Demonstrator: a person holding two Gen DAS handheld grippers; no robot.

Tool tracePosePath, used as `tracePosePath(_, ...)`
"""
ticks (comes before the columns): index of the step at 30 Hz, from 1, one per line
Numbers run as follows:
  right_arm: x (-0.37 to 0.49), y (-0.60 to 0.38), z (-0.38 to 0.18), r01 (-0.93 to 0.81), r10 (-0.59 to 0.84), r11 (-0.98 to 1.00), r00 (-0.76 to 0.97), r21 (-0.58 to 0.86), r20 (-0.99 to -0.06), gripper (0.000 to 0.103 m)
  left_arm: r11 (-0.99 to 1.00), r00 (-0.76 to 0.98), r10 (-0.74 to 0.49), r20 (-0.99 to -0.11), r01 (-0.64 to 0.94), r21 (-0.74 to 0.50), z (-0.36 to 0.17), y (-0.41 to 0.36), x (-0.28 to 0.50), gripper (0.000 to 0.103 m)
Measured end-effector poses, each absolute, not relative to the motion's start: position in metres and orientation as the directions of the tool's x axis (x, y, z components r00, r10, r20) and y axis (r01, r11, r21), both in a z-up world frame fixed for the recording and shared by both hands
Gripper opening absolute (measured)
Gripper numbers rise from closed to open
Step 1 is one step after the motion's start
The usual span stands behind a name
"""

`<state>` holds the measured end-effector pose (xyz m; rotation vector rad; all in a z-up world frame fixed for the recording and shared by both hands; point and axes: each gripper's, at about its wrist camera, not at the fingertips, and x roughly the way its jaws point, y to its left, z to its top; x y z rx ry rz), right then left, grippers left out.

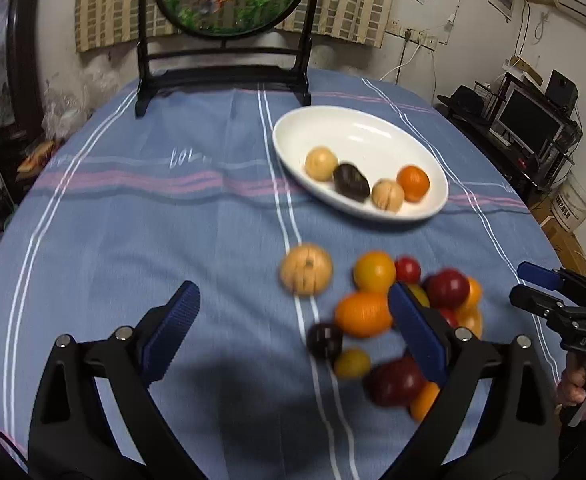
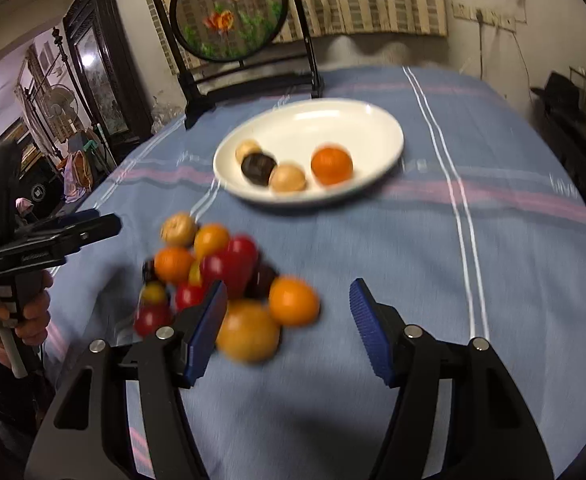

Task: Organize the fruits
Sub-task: 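Place both held fruits onto the white plate and open both tools, then grasp a red plum with the left tool while the right tool grasps a large tan fruit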

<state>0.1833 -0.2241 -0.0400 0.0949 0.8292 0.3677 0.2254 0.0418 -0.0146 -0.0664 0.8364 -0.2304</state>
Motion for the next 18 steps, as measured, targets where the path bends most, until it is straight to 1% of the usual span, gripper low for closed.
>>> tracePosePath(5, 0.164, -0.212, -0.060, -0.290, 0.343, 0.935, 0.584, 0.205, -0.735, 0.065, 0.972, 0.639, -0.232, -0.734, 0.179, -0.151, -0.034, 0.048, 0.186, 0.097)
tracePosePath(8, 0.159, -0.205, -0.065, -0.306, 0.351, 0.930, 0.579, 0.202, -0.736, 0.065, 0.967, 0.627, -0.254, -0.737, 0.181, -0.179, -0.042, 0.048, 0.173, 0.096)
tracePosePath(14, 0.169, -0.189, -0.072, -0.310, 0.322, 0.936, 0.558, 0.168, -0.765, 0.065, 0.966, 0.622, -0.258, -0.739, 0.194, -0.174, -0.052, 0.044, 0.152, 0.096)
tracePosePath(18, 0.174, -0.185, -0.076, -0.311, 0.328, 0.934, 0.544, 0.178, -0.773, 0.065, 0.965, 0.623, -0.262, -0.737, 0.190, -0.182, -0.054, 0.045, 0.146, 0.096)
